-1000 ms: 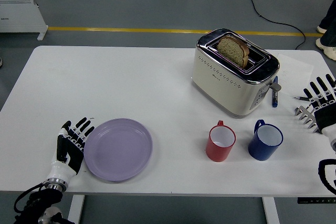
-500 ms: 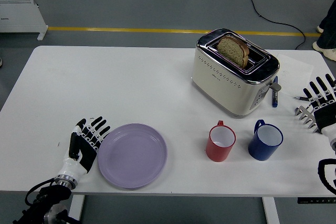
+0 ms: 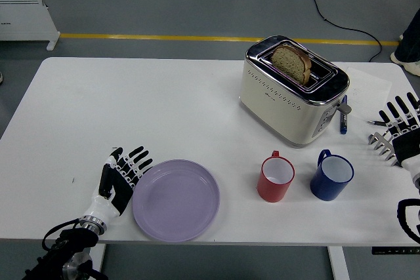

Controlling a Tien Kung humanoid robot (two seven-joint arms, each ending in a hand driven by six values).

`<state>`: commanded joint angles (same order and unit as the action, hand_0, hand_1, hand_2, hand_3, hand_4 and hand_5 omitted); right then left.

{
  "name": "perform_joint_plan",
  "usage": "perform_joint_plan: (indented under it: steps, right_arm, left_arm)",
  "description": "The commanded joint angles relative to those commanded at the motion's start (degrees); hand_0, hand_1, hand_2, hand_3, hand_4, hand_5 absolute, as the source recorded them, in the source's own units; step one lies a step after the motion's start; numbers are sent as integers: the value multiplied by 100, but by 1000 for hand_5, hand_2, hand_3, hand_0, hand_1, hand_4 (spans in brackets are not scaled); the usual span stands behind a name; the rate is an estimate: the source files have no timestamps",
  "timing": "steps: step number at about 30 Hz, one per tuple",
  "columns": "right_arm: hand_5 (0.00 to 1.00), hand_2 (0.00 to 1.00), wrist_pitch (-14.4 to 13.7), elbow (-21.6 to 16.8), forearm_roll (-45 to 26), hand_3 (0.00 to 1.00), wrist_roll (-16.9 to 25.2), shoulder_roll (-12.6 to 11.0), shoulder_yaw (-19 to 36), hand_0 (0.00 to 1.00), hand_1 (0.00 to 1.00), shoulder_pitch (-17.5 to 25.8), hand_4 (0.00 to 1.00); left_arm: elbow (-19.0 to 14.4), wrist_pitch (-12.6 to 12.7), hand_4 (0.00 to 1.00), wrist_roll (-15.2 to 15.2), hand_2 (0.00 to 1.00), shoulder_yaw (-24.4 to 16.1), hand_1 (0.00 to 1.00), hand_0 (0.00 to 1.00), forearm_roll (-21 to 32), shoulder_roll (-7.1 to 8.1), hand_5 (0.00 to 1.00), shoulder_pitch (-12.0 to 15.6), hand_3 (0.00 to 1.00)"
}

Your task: Push plate across desktop,pick up the break from the machine,place the break in the plate

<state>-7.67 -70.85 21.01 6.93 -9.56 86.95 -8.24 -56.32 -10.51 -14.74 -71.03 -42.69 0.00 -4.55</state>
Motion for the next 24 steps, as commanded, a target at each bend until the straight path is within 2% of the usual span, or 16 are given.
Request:
perform_joint_plan:
  steps: [4, 8, 12, 14, 15, 19, 20, 21, 24]
  right_arm:
    - [549, 709, -23, -63, 64, 724, 6, -6, -14, 754, 723, 8, 484]
    - [549, 709, -221, -331, 606, 724, 66, -42, -134, 754, 723, 19, 484]
    - [549, 709, -586, -733, 1460, 724, 144, -159, -445, 754, 724, -72, 485]
    - [549, 709, -847, -932, 1931, 724, 126, -303, -685, 754, 724, -217, 485]
    - [478, 758, -999, -1017, 2154, 749, 89, -406, -836, 774, 758, -327, 521]
    - [478, 758, -1349, -1145, 3123, 749, -271, -788, -1403, 774, 758, -886, 521]
    - [478, 758, -1355, -1116, 3346, 749, -401, -878, -1551, 774, 758, -1044, 521]
    - [350, 843, -1348, -1074, 3607, 827, -565, -955, -1725, 838, 802, -1271, 667]
    - [350, 843, -1244, -887, 4314, 827, -1000, -1050, -2179, 838, 802, -1883, 667]
  left_arm:
    - [-5, 2, 579, -13, 820, 3, 794, 754, 2, 0, 998, -3, 758]
    - [-84, 112, 579, -110, 820, -109, 794, 754, -39, 0, 998, 34, 758]
    - [-259, 283, 579, -211, 809, -440, 788, 761, -129, 0, 998, 111, 749]
    - [-374, 344, 579, -248, 809, -651, 788, 761, -144, 0, 998, 150, 749]
    - [-432, 369, 584, -258, 804, -767, 786, 775, -159, 0, 998, 168, 747]
    - [-588, 468, 584, -308, 804, -1106, 786, 775, -192, 0, 998, 199, 747]
    - [-616, 487, 584, -311, 804, -1190, 786, 775, -210, 0, 998, 201, 747]
    - [-636, 501, 585, -312, 799, -1267, 786, 778, -227, 0, 998, 202, 746]
    - [-674, 527, 585, -313, 799, -1433, 786, 778, -264, 0, 998, 201, 746]
